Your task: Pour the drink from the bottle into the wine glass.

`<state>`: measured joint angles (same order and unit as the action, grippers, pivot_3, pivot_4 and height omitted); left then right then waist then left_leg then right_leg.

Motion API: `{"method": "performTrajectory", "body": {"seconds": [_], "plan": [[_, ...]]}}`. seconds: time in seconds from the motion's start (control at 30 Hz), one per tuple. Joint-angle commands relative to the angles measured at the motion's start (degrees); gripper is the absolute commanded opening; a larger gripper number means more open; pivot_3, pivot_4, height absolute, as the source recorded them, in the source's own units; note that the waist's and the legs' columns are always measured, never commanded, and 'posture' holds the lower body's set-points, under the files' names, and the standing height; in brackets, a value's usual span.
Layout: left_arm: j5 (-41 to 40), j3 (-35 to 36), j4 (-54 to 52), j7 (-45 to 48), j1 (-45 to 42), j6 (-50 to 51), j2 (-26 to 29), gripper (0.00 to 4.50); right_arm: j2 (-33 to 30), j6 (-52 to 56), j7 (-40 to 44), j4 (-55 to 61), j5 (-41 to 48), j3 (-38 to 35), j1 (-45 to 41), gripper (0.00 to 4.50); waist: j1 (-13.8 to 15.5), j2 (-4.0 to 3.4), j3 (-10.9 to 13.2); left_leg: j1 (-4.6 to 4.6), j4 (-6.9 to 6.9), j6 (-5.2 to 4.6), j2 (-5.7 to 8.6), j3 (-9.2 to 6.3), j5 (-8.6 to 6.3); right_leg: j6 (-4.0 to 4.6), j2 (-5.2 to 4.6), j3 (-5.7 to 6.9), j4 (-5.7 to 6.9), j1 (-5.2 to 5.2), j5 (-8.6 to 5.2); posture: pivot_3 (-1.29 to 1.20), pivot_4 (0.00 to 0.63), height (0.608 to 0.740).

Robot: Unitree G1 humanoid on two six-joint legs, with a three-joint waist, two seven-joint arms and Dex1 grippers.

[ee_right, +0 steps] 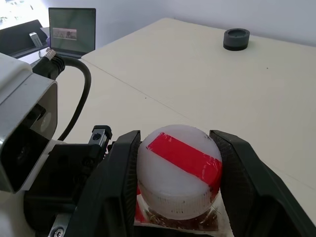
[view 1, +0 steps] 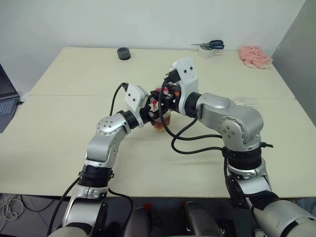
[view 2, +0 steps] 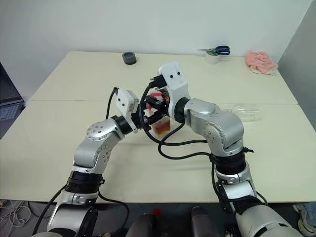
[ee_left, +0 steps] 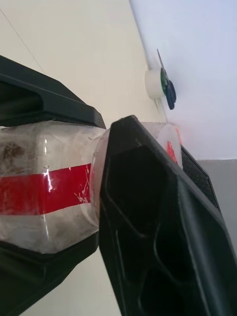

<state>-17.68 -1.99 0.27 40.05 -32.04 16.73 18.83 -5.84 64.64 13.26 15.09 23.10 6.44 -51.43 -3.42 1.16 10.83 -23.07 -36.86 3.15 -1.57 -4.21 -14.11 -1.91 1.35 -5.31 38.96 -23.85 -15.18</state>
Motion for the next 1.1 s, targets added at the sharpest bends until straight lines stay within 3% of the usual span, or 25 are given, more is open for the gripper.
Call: {"method": "performTrajectory", "body": {"seconds": [0.03, 0.1, 0.13, 0.2, 0.27, 0.4, 0.57, 0.77, 0.83, 1.1], "plan": [[-0.54, 0.8, -1.41, 0.2, -0.8, -1.54, 0.0, 2.18, -4.99, -9.96, 11.86, -2.1, 0.63, 1.59, -3.71, 1.89, -0.02, 0.0, 0.0, 0.0, 0.0, 0.0, 0.02, 0.01, 0.0, -0.01, -0.01, 0.0, -0.01, 0.0, 0.0, 0.0, 0.15, 0.74], [-1.02, 0.87, -1.0, 0.64, -1.14, -1.38, -0.08, 2.18, -8.49, -13.61, 27.02, -5.47, 6.42, 1.89, -4.65, 1.89, -0.01, 0.0, 0.0, 0.0, -0.02, 0.0, 0.03, 0.04, 0.0, -0.03, -0.01, -0.01, -0.04, 0.01, -0.01, 0.0, 0.15, 0.74], [-1.25, 0.53, -1.07, 1.12, -1.27, -1.27, -0.17, 2.17, -12.76, -19.21, 41.86, -10.0, 7.31, 4.45, -5.03, 1.89, 0.02, 0.01, 0.01, 0.0, -0.03, 0.0, 0.03, 0.04, 0.0, -0.05, -0.01, -0.01, -0.04, 0.03, -0.02, 0.0, 0.15, 0.74], [-1.48, 0.11, -1.48, 1.7, -1.63, -0.82, -0.27, 2.17, -16.98, -29.92, 57.72, -21.56, 3.64, 8.81, -7.66, 1.89, 0.25, 0.01, 0.05, 0.02, -0.04, -0.01, 0.11, 0.03, 0.0, -0.1, -0.05, 0.04, -0.12, 0.12, -0.04, 0.0, 0.15, 0.74], [-2.08, 0.27, -1.61, 1.61, -2.09, -0.24, -0.41, 2.16, -17.31, -35.44, 62.49, -30.34, 0.1, 10.79, -10.53, 1.89, -0.12, 0.01, 0.05, 0.1, -0.04, -0.02, 0.1, 0.08, -0.01, -0.13, -0.07, 0.01, -0.2, 0.21, -0.03, 0.0, 0.15, 0.74], [-2.04, 0.1, -1.78, 1.34, -2.03, -0.25, -0.46, 2.16, -16.99, -40.13, 67.66, -36.73, -2.34, 10.82, -11.83, 1.89, -0.84, 0.01, 0.06, 0.14, 0.02, -0.02, -0.03, 0.03, -0.01, -0.02, 0.04, 0.01, -0.05, 0.15, 0.01, 0.0, 0.15, 0.74], [-2.12, -0.02, -1.64, 1.48, -1.7, -0.42, -0.2, 2.16, -16.81, -39.16, 68.28, -35.99, -1.43, 8.27, -11.32, 1.89, -0.85, -0.01, 0.07, 0.09, 0.01, -0.01, -0.02, 0.01, -0.01, 0.0, 0.01, 0.0, 0.01, 0.07, 0.02, 0.0, 0.15, 0.74], [-1.71, 0.12, 0.13, 1.01, -2.63, -1.74, -0.71, 2.16, -16.68, -34.48, 58.3, -28.31, -2.17, 4.07, -10.38, 3.92, -0.74, -0.01, 0.07, 0.07, -0.05, 0.0, 0.04, 0.0, 0.0, 0.0, -0.08, 0.01, 0.03, 0.09, 0.02, 0.0, 0.15, 0.74], [-1.37, -0.11, 1.15, 0.88, -3.13, -2.06, -1.12, 2.16, -16.04, -31.23, 51.45, -23.98, -2.85, 2.34, -9.76, 4.5, -0.7, -0.02, 0.07, 0.07, -0.05, 0.0, 0.04, -0.03, 0.0, 0.0, -0.07, 0.03, 0.03, 0.08, 0.02, 0.0, 0.15, 0.74], [-0.52, -1.07, 4.71, 1.19, -5.36, -3.67, -2.2, 2.16, -8.79, -9.83, 21.06, -3.34, -6.4, -2.1, -2.82, 4.5, 0.15, -0.02, 0.07, 0.03, -0.04, 0.02, 0.03, -0.07, 0.01, 0.0, -0.08, 0.06, 0.05, 0.05, 0.02, 0.0, 0.15, 0.74]]}}
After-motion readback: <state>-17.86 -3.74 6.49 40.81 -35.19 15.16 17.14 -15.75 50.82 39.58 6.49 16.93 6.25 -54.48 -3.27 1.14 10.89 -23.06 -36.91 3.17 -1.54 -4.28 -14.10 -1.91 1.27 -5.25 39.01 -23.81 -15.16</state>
